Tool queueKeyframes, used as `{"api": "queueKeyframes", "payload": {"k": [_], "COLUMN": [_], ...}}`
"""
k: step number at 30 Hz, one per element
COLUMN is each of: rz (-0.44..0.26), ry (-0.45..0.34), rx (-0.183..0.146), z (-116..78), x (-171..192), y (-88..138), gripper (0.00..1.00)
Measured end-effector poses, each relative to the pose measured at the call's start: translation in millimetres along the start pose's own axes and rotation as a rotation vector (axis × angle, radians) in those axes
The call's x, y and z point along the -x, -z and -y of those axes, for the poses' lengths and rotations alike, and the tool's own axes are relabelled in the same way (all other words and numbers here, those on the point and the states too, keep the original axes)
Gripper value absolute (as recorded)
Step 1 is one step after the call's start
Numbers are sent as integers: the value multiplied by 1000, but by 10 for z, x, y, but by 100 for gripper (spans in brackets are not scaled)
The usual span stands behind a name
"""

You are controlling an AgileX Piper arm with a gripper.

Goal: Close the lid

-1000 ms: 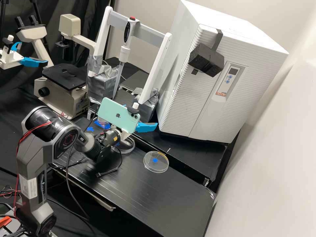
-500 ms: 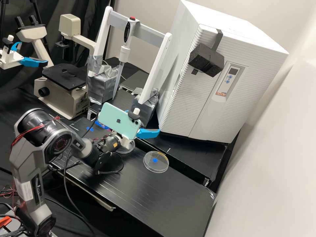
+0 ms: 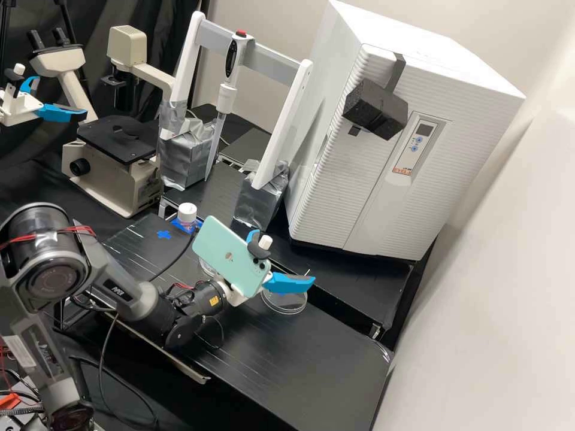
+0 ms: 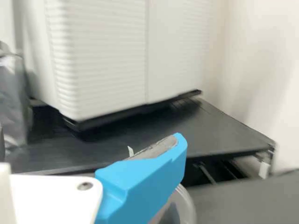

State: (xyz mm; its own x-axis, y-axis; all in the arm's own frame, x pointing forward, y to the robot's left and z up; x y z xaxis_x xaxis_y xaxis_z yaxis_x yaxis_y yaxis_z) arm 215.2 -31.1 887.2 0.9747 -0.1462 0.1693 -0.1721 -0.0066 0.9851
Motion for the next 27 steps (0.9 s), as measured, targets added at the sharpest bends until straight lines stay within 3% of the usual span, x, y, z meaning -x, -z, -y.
{"api": "queueKeyframes", "payload": {"k": [8, 17, 27], "rz": [49, 45, 93], "ry": [28, 10, -12], "rx": [10, 14, 7], "z": [10, -7, -59], "x": [122, 185, 209], "y": [-147, -172, -288], "gripper": [100, 100, 100]}}
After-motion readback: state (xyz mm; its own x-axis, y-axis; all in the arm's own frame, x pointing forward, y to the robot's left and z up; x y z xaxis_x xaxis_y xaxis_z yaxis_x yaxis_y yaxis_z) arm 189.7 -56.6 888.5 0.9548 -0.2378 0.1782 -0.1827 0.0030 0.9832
